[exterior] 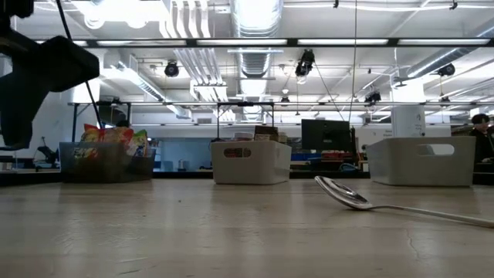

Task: Pick & Place Food Item
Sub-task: Put the brown seasoning bottle into the left gray bin

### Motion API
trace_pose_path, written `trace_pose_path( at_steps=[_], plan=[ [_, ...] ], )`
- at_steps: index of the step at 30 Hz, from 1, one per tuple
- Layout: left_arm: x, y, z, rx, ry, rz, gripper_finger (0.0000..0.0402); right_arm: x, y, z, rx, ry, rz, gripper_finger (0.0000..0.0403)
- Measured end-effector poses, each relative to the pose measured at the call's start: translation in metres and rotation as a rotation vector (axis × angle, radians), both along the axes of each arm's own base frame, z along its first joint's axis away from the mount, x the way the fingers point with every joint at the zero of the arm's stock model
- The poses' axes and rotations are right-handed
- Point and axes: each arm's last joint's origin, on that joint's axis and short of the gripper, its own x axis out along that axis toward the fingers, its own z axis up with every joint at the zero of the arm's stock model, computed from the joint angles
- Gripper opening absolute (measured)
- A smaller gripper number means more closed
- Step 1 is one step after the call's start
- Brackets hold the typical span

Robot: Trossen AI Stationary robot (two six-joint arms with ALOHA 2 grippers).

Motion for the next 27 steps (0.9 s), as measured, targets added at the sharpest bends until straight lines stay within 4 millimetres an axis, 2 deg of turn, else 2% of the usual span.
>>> trace_pose_path(
  at_steps=[5, 12, 27],
  plan=[
    [0.002, -0.002, -0.007, -0.005, 0.040, 0.014, 0.0377, -0.012, 0.010, 0.010, -0.008, -0.038, -0.004, 0.0239],
    [0.000, -0.005, -0.010, -0.022, 0.066, -0.007, 0.0377, -0.015, 0.020, 0.010, -0.017, -0.043, 0.008, 0.0239],
    [-0.005, 0.000, -0.016, 0.023, 0.090, -0.053, 0.0377, -0.014, 0.022, 0.006, -0.008, -0.037, -0.001, 0.0239]
  ],
)
